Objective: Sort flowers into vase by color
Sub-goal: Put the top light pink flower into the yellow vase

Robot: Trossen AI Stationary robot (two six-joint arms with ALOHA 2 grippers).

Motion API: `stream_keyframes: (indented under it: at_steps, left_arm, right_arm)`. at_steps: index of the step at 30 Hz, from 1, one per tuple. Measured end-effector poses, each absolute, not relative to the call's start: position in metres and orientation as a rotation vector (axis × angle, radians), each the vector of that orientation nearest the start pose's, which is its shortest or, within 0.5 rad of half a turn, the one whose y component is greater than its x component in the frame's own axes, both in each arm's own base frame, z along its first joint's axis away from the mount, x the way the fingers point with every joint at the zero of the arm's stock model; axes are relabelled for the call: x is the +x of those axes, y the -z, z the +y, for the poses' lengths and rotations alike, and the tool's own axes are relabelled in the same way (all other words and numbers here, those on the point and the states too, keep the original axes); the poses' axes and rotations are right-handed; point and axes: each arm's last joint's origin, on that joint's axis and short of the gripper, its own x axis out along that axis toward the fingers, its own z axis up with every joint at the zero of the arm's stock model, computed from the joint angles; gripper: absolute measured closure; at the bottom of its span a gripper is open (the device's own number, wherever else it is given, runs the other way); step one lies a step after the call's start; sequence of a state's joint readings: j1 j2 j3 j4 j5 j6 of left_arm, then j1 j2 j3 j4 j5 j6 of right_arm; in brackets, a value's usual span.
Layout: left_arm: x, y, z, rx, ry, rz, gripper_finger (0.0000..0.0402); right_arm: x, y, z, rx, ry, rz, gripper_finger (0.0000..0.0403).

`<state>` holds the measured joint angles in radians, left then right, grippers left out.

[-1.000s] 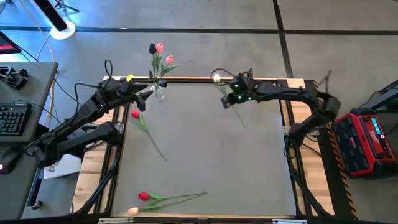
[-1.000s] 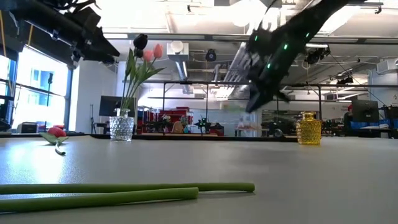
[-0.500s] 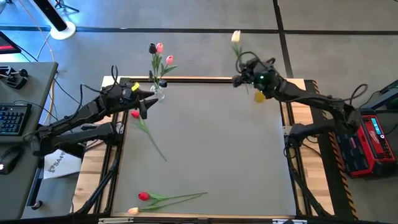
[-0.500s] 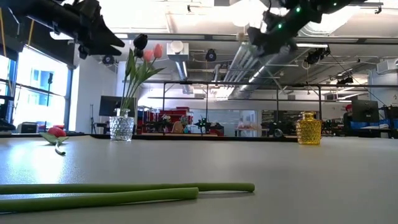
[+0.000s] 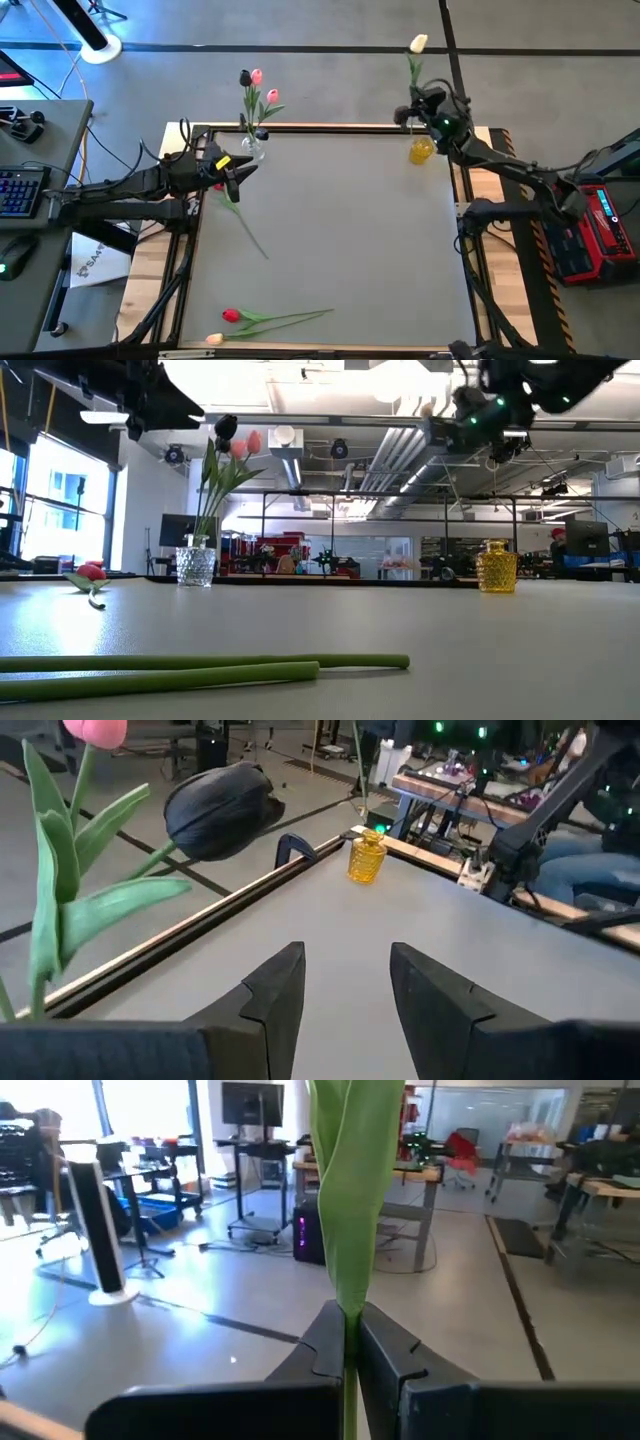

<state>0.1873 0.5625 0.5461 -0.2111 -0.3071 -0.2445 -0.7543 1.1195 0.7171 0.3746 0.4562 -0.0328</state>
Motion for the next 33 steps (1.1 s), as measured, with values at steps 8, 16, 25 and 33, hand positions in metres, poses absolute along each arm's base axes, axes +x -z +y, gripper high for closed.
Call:
stream_keyframes:
  at_steps: [8,16,25,33]
  left_arm:
    - [0.136,-0.278,0.029,-0.221,-0.547,0.167,0.0265]
    - [0.148,-0.273,0.031,-0.217,-0.560,0.197,0.0265]
    - [0.161,-0.265,0.032,-0.236,-0.555,0.234,0.0265]
    - [0.166,-0.265,0.027,-0.234,-0.519,0.225,0.0265]
  right_arm:
    - [0.152,-0.278,-0.165,-0.060,1.195,0.074,0.0403]
    - [0.140,-0.282,-0.164,-0.115,1.288,0.124,0.0403]
    - [0.134,-0.273,-0.178,-0.085,1.268,0.171,0.0403]
    - [0.135,-0.255,-0.185,-0.042,1.251,0.149,0.0403]
